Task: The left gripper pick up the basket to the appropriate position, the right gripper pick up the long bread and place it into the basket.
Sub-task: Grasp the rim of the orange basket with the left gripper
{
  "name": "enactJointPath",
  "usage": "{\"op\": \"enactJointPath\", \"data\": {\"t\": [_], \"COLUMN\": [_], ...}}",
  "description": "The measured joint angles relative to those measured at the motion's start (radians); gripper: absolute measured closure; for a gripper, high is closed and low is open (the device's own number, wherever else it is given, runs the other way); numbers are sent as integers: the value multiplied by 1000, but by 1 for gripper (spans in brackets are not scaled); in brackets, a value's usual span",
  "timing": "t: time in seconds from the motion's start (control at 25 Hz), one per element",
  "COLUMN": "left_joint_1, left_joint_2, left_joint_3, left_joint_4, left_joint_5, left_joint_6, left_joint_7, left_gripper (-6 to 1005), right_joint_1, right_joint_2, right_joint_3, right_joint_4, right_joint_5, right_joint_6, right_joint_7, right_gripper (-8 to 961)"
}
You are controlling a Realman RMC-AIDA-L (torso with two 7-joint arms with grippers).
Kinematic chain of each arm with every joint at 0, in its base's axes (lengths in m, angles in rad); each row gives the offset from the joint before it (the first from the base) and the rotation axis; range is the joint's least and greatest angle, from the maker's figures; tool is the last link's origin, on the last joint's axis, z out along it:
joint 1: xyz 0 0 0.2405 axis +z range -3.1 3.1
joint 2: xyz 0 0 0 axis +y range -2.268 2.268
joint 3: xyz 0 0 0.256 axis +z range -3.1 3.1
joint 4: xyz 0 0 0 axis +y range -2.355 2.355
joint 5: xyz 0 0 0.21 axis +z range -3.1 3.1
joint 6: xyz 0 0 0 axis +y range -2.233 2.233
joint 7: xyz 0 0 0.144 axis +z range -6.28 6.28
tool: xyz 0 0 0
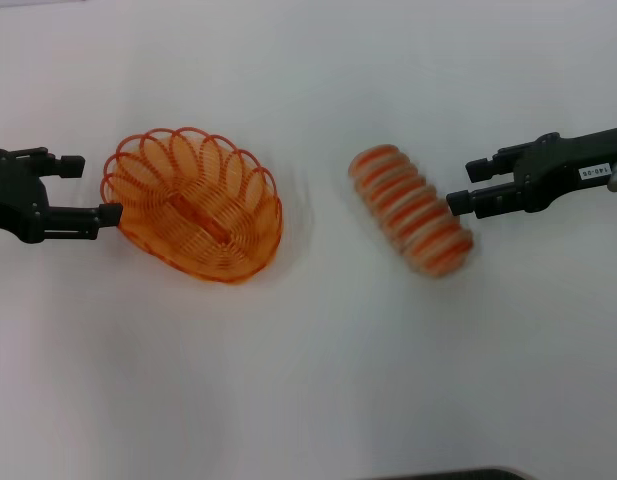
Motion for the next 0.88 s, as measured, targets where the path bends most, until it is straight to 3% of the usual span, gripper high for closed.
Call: {"op": "enactJointPath", "data": {"t": [0.52,0.88], "left_joint_1": [-2,-76], "left_joint_2": [-1,5], "left_joint_3": [-7,-9], "left_joint_4": [3,6], "left_joint_5": [-6,-9], "left_joint_6": [-6,-59], "left_joint_7": [-21,-339], "left_gripper": [127,127], "right_joint_1": [4,7], "right_joint_2": [4,4], "right_joint_3": [-2,-4], "right_joint_4": [2,1], "right_joint_5": [0,-1], "right_joint_6": [5,5], "right_joint_7": [1,1], "right_gripper": [235,234]}}
